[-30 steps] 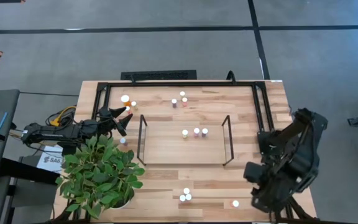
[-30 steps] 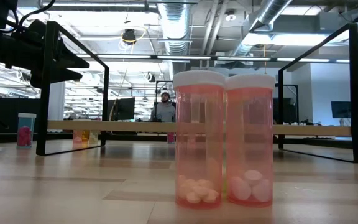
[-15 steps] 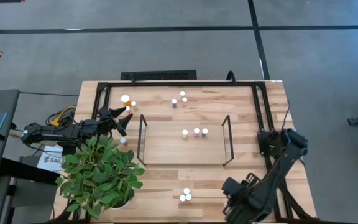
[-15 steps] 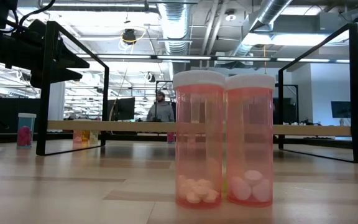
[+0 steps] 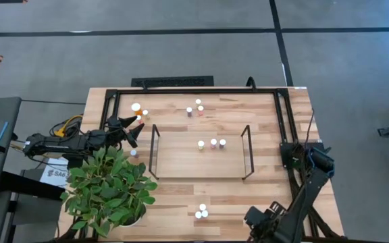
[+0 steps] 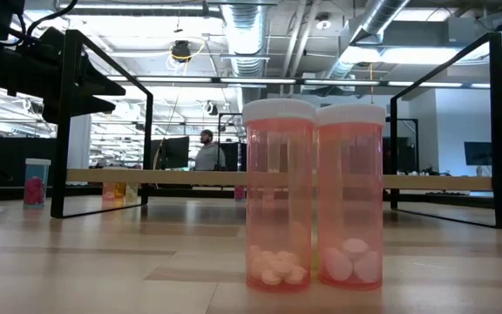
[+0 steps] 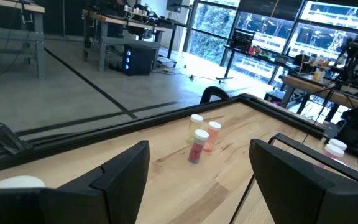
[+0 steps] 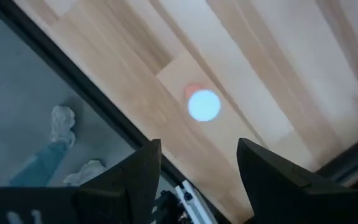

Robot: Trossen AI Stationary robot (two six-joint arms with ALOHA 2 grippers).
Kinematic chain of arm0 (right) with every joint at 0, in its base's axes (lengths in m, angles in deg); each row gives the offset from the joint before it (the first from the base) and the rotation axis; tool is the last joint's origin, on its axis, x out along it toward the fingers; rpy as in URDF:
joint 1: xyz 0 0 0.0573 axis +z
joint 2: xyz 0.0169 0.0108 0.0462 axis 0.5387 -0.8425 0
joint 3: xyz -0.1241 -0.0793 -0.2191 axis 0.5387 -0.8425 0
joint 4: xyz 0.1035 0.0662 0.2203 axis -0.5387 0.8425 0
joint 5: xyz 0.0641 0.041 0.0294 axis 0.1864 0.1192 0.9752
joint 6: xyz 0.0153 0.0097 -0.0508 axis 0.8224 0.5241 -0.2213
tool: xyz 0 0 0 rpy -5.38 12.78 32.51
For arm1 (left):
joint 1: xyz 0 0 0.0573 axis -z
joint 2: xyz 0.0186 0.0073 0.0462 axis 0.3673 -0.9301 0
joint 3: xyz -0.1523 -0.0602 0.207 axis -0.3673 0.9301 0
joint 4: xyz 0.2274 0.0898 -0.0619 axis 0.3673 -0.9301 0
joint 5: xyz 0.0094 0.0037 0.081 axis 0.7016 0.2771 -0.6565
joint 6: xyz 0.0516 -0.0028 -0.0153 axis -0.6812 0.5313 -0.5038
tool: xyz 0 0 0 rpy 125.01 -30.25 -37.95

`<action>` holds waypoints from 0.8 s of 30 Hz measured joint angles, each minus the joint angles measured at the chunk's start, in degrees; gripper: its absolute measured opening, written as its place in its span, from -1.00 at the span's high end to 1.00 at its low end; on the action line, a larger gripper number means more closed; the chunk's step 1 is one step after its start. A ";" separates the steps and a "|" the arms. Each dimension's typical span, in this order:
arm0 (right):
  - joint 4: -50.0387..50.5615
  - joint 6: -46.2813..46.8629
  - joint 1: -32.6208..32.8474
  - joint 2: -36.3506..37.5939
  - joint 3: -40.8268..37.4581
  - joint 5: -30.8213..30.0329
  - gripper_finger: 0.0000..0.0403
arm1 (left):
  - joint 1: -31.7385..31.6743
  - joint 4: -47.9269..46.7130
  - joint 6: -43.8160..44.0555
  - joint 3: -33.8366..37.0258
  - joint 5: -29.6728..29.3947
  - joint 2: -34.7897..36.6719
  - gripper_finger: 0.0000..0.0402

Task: Pick and place medicine bottles onto shelf by color
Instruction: Put the red pill bottle on the shelf

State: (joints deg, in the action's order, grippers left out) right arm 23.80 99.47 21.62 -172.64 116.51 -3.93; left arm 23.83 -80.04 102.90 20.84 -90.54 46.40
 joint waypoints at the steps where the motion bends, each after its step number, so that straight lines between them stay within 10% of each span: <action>1: -0.12 -1.15 -0.24 0.00 0.00 -0.04 -0.16 | 0.00 0.00 0.00 -0.02 -0.02 0.02 -0.32; 16: -28.57 -3.26 -4.87 17.06 -30.58 6.33 -0.16 | 0.00 0.01 0.00 -0.02 -0.02 0.00 -0.32; 24: -32.77 0.45 -4.87 17.88 -34.51 7.19 -0.16 | -0.01 0.00 0.00 -0.01 -0.01 0.00 -0.32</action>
State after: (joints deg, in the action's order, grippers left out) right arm -8.97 99.92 16.75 -154.76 81.99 3.26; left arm 23.82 -80.04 102.90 20.83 -90.55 46.39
